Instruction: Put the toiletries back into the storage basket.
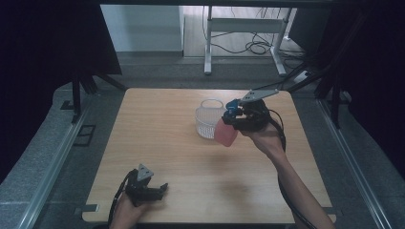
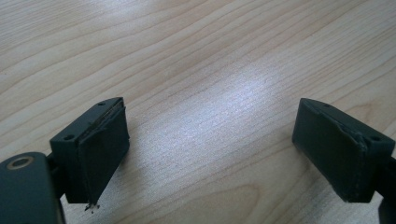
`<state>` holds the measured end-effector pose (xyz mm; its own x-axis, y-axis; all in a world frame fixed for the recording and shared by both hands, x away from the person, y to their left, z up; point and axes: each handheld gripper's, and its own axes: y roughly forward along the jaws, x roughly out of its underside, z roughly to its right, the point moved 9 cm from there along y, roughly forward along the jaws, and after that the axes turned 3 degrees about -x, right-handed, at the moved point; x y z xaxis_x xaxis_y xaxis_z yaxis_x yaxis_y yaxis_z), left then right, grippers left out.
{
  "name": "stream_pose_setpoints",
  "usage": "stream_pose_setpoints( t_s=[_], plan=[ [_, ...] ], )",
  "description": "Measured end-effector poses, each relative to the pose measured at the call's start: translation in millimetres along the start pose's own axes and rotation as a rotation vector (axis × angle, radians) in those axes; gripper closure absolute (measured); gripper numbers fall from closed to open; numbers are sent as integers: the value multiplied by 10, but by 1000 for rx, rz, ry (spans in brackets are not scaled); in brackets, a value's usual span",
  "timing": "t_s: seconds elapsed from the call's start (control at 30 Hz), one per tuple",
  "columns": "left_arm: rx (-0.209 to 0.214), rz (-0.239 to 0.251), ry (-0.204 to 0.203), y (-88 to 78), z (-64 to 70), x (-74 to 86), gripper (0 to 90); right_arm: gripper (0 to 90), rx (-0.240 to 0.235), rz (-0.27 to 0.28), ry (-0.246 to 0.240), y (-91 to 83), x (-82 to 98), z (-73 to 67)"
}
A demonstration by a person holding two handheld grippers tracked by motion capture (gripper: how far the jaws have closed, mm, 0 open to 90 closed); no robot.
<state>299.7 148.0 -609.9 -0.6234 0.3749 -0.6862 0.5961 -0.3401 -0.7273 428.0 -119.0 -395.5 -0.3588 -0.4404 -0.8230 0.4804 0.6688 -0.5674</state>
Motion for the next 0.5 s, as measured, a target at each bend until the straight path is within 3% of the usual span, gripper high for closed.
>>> stream_pose_setpoints(
  t_s=[0.5],
  plan=[
    [0,0,1,0,-1,0,104,531,17,9,-10,101,-200,123]
  ],
)
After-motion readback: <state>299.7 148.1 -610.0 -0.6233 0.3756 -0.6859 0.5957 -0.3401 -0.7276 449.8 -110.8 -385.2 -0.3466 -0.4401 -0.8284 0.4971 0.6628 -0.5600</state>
